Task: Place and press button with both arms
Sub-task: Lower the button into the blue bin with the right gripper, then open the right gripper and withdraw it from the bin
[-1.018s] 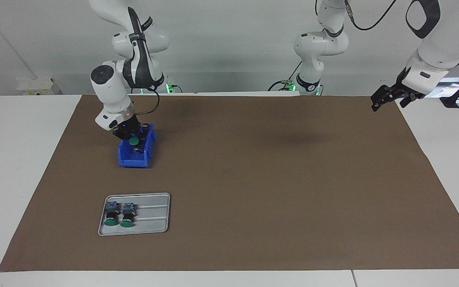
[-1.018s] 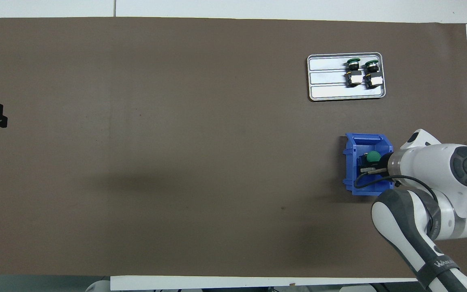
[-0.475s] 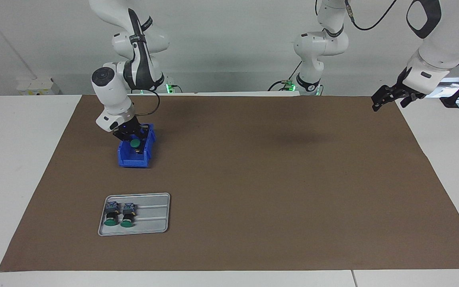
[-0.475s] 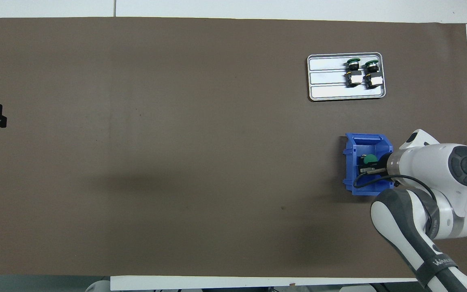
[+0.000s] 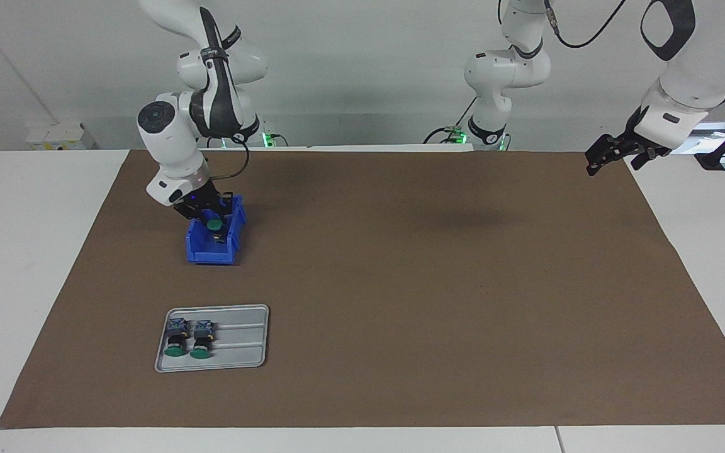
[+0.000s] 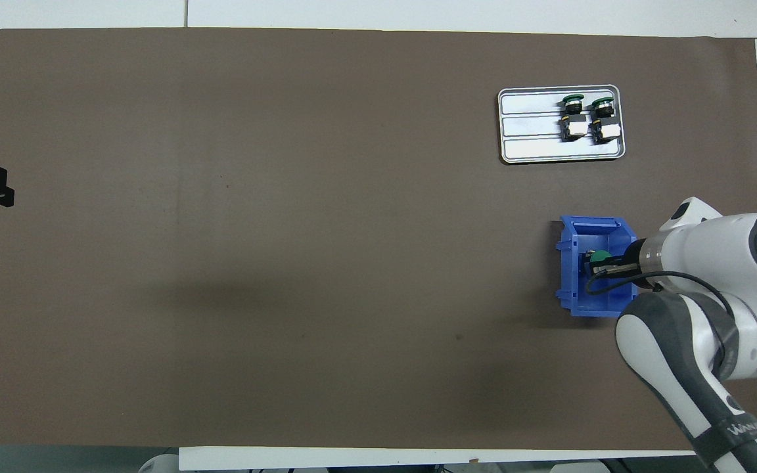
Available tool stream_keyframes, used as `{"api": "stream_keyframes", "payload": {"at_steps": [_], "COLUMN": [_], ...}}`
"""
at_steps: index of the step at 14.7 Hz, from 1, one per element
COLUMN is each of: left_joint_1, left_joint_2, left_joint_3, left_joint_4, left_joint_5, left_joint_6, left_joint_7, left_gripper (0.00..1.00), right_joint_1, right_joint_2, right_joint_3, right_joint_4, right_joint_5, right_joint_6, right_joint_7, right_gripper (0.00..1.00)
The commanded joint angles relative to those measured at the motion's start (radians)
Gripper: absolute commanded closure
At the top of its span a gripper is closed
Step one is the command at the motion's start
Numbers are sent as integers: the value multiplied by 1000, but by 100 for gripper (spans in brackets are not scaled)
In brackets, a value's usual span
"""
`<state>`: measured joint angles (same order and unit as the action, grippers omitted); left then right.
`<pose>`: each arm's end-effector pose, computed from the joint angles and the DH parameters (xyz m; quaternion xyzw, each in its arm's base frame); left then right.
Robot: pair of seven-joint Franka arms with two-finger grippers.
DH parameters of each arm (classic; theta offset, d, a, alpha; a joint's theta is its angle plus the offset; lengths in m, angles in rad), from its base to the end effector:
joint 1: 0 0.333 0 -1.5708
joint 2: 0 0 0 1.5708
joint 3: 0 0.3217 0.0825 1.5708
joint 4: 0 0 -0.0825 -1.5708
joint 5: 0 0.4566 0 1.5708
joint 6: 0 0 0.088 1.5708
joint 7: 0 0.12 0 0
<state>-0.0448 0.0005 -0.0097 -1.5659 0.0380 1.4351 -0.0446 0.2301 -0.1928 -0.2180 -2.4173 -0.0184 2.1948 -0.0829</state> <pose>0.6098 -0.0283 0.6088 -0.9977 0.0036 0.0646 0.0222 0.5163 0.0077 0.3275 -0.9982 -0.0553 0.0165 0.0139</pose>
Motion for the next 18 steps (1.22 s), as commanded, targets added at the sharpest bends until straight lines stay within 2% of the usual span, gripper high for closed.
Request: {"api": "stream_keyframes", "payload": {"at_steps": [1,2,3,5,8,10,11,18], "left_joint_1": [5,5,5,3,-4,-1,-1,5], "left_joint_2": [-25,-24,-25,-24,-25,-25,-25,-25], "left_joint_3": [2,2,2,4,5,5,5,7], "left_joint_4": [-28,-26,-28,-28,-28,-28,-28,-28], "left_joint_5": [-21,-23,-23,-21,-21,-21,-21,-20], "left_joint_6": [18,19,19,18,16,10,5,11], "left_joint_7": [-1,-1,-1,-1,-6,-12,-11,-11], "left_gripper": [0,0,0,0,0,0,0,0], "right_joint_1": [-12,-15,-20,-38,-66,-67,-69,-112], "right_joint_2": [-13,-5,-2,16,154,228,243,245], "right_joint_3": [5,5,3,0,0,0,0,2], "right_joint_4": [178,255,320,458,787,959,995,981], "right_joint_5": [3,3,3,3,-6,-21,-31,-14], "right_joint_6": [-200,-280,-347,-475,-718,-831,-860,-856], "right_joint_7": [-12,-12,-12,-12,-12,-12,-12,-12], "right_gripper": [25,7,0,0,0,0,0,0]}}
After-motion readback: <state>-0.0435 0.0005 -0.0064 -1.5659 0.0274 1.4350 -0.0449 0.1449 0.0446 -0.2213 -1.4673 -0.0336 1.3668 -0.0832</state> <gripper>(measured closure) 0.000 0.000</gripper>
